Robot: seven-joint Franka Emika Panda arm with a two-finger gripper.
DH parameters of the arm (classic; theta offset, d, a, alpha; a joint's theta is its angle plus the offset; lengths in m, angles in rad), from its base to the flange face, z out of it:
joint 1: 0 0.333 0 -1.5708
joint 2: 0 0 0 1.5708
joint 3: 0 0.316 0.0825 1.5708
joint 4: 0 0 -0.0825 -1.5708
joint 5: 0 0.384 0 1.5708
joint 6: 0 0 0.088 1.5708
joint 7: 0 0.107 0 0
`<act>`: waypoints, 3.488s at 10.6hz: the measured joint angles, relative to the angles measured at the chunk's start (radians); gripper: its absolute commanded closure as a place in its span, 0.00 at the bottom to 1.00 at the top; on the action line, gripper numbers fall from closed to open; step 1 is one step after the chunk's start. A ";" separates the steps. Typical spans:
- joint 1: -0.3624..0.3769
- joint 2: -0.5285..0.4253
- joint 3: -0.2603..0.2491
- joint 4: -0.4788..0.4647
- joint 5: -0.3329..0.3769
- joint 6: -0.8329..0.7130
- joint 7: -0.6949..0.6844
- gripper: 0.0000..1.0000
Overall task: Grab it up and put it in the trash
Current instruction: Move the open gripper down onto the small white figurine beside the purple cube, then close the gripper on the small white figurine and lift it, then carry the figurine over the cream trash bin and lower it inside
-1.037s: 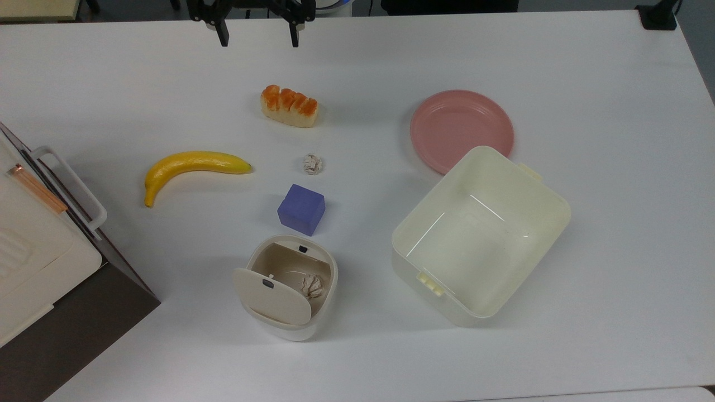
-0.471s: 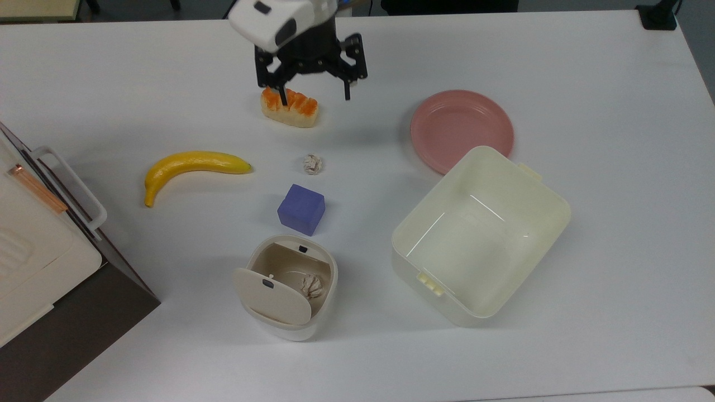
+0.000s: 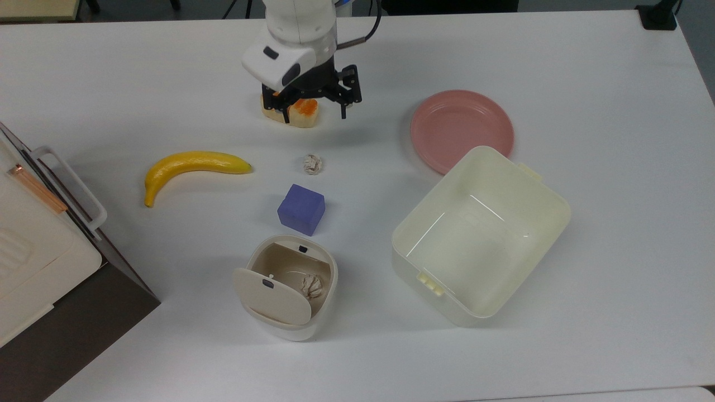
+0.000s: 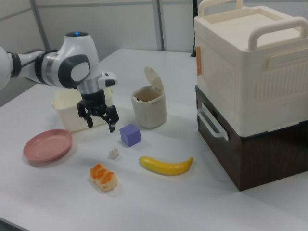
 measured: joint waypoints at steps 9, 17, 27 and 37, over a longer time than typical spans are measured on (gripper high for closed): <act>0.017 0.186 0.014 0.002 -0.144 0.135 0.075 0.05; 0.014 0.230 0.014 0.011 -0.184 0.135 0.096 0.91; 0.007 0.193 0.013 0.292 -0.072 0.103 0.180 1.00; -0.029 0.419 -0.011 0.543 -0.365 0.397 0.986 0.24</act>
